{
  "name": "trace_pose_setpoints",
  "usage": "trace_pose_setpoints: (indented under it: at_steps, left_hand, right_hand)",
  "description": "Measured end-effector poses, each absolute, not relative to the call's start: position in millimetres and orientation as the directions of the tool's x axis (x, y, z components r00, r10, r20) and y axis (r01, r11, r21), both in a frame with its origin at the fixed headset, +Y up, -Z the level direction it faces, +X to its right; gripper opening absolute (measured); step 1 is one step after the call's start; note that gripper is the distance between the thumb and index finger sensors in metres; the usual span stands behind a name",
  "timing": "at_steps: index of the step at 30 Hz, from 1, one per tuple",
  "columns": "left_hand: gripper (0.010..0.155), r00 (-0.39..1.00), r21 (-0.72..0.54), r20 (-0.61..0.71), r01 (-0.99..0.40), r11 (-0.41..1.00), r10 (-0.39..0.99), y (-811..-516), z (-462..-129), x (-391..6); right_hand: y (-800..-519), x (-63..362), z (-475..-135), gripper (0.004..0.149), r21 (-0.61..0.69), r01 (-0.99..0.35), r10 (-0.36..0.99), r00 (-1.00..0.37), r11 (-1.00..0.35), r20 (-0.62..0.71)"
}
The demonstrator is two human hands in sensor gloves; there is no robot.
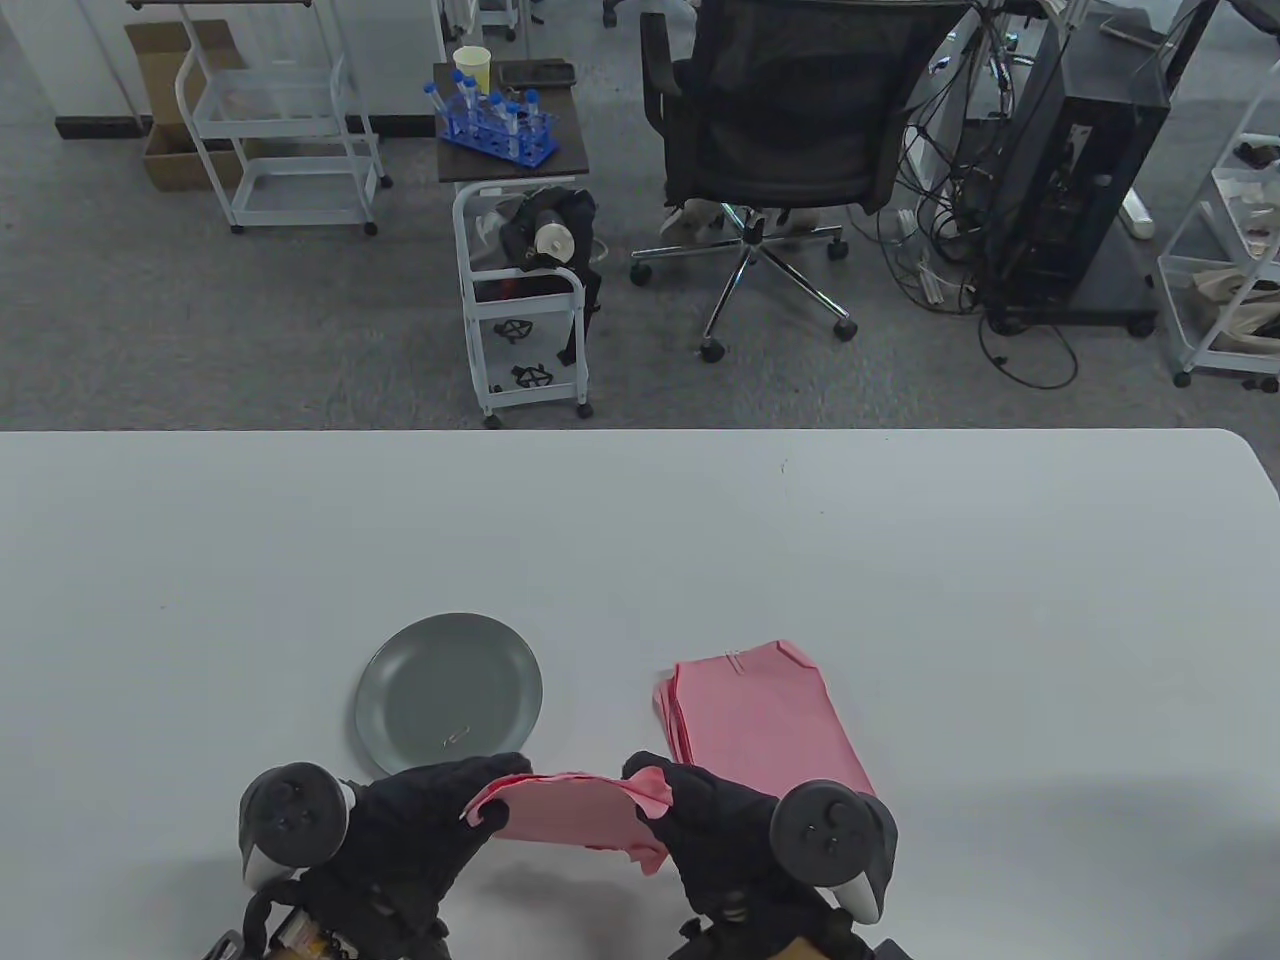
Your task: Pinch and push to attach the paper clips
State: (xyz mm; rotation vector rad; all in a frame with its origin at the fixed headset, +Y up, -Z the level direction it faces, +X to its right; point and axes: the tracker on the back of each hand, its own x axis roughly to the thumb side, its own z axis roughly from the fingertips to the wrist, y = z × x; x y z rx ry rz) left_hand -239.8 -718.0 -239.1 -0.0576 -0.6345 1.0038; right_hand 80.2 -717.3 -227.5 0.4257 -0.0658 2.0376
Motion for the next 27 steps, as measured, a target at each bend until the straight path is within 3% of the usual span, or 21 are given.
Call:
trace_pose_setpoints:
  at_steps: [2,4,7,8,9,12,13,16,17,18,20,21,22,23,27]
  left_hand:
    - [0.045,0.406,-0.354,0.418,-0.751,0.557,0.813,-733,-243,-240]
    - [0.045,0.365,-0.391,0.381,-0.769,0.506,0.849,-737,-245,-240]
    - [0.044,0.303,-0.41,0.395,-0.787,0.462,0.867,-722,-245,-235]
    - [0.044,0.294,-0.435,0.394,-0.775,0.458,0.871,-717,-245,-232]
    - [0.044,0.286,-0.454,0.398,-0.764,0.458,0.872,-713,-245,-230]
    - [0.046,0.324,-0.475,0.38,-0.735,0.484,0.866,-702,-250,-223]
    - [0.05,0.338,-0.469,0.383,-0.73,0.496,0.86,-698,-253,-226]
    - [0.054,0.455,-0.187,0.378,-0.816,0.547,0.807,-692,-263,-253]
    - [0.055,0.582,-0.083,0.374,-0.754,0.651,0.722,-694,-268,-264]
    - [0.058,0.667,-0.072,0.364,-0.675,0.734,0.65,-697,-272,-268]
    - [0.073,0.909,-0.18,0.261,-0.286,0.941,0.326,-718,-281,-271]
    - [0.08,0.945,-0.277,0.269,-0.111,0.954,0.188,-729,-285,-269]
    - [0.085,0.954,-0.318,0.275,-0.029,0.948,0.122,-737,-287,-267]
    - [0.088,0.954,-0.352,0.291,0.034,0.935,0.075,-748,-290,-263]
    - [0.09,0.954,-0.368,0.27,-0.023,0.93,0.13,-756,-301,-253]
  right_hand:
    - [-732,80,-232,0.04,0.18,-0.857,0.862,-0.429,-0.483,0.269]
    - [-739,80,-236,0.043,0.251,-0.886,0.916,-0.344,-0.39,0.208]
    - [-737,79,-238,0.076,0.4,-0.889,0.975,-0.191,-0.222,0.117]
    - [-734,80,-239,0.08,0.416,-0.886,0.979,-0.169,-0.202,0.117]
    - [-732,81,-239,0.078,0.416,-0.887,0.979,-0.164,-0.201,0.123]
    - [-723,85,-236,0.044,0.327,-0.92,0.972,-0.168,-0.215,0.165]
    - [-720,89,-234,0.042,0.273,-0.935,0.968,-0.186,-0.227,0.169]
    - [-715,103,-231,0.041,0.112,-0.95,0.942,-0.264,-0.291,0.206]
    - [-714,109,-231,0.041,0.09,-0.951,0.94,-0.272,-0.295,0.205]
    - [-715,111,-232,0.041,0.09,-0.955,0.945,-0.26,-0.282,0.197]
    - [-717,116,-233,0.041,0.098,-0.969,0.963,-0.208,-0.227,0.173]
    - [-717,116,-233,0.041,0.109,-0.971,0.968,-0.192,-0.212,0.164]
    - [-718,116,-233,0.041,0.115,-0.971,0.968,-0.189,-0.209,0.163]
    - [-719,115,-234,0.041,0.121,-0.969,0.967,-0.194,-0.215,0.163]
    - [-721,111,-235,0.041,0.151,-0.962,0.966,-0.204,-0.228,0.162]
